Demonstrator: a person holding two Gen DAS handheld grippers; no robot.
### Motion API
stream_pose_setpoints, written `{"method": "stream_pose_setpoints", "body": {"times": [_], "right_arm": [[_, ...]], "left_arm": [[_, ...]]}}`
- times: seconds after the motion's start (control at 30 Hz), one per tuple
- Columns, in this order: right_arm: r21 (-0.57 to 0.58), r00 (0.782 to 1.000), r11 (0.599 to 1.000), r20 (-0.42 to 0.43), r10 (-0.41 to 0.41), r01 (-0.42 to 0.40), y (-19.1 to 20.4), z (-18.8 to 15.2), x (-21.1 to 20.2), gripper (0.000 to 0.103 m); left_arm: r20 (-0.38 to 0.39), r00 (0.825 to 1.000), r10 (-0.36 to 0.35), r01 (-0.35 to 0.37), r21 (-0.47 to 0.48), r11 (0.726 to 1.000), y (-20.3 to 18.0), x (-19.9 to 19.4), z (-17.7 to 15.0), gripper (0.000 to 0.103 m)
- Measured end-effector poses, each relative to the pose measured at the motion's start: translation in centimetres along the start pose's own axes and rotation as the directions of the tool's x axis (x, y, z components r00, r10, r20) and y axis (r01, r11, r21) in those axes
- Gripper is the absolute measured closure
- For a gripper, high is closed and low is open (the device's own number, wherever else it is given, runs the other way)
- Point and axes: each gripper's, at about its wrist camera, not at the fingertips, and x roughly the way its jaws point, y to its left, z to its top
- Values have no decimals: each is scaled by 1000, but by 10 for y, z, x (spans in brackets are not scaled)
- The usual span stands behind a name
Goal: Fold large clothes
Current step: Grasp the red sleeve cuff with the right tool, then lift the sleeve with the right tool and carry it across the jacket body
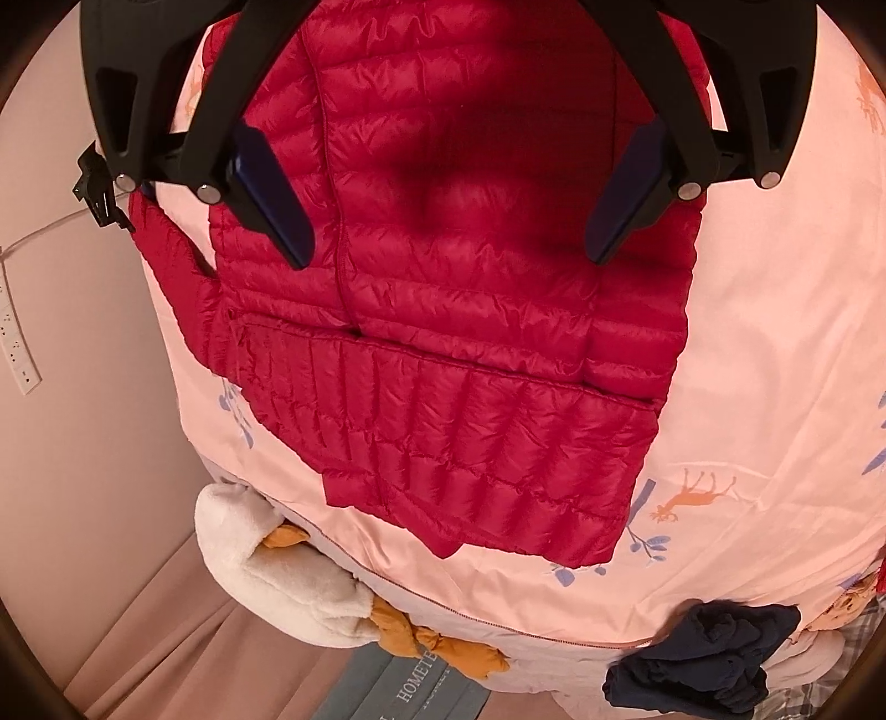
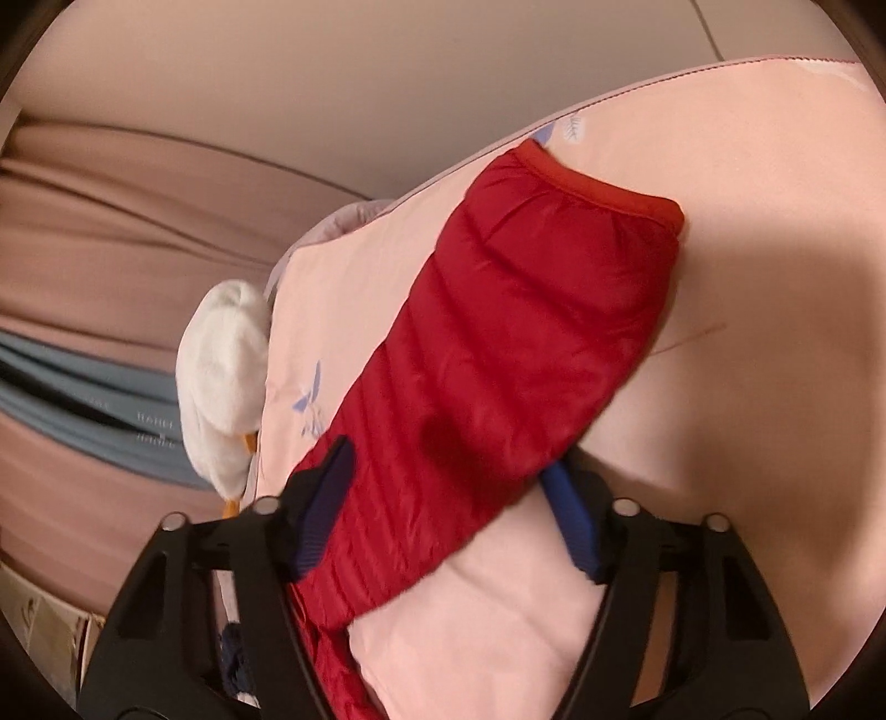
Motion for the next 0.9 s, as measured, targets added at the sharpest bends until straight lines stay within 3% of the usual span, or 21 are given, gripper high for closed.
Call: {"method": "stream_pose_setpoints", "body": {"times": [0.07, 0.13, 0.23, 0.4, 0.53, 0.73, 0.9], "right_arm": [[-18, 999, 999, 15, -33, 34, 0, 2, 4, 56], [-37, 997, 997, 30, -70, 71, -2, 2, 7, 78], [-38, 996, 996, 54, -77, 79, -10, 3, 4, 90], [-103, 991, 991, 105, -79, 90, 6, -1, -7, 97], [-238, 984, 966, 168, -60, 100, 49, -8, -25, 97], [-481, 973, 865, 231, -32, 142, 113, -33, -44, 98], [-578, 973, 806, 231, 15, 125, 148, -59, -54, 98]], "left_arm": [[-8, 1000, 3, -3, -2, 1000, 0, 3, 1, 5], [-10, 1000, 5, -5, -2, 1000, 0, 4, 1, 5], [-10, 1000, 6, -6, -2, 1000, 1, 4, 1, 5], [-19, 1000, 4, -4, -14, 1000, 5, 5, 0, 5], [-9, 1000, -2, 2, -21, 1000, 10, 2, 1, 5], [8, 1000, 3, -3, 7, 1000, 9, -3, 0, 5], [14, 1000, -16, 16, 21, 1000, 6, -6, -2, 5]]}}
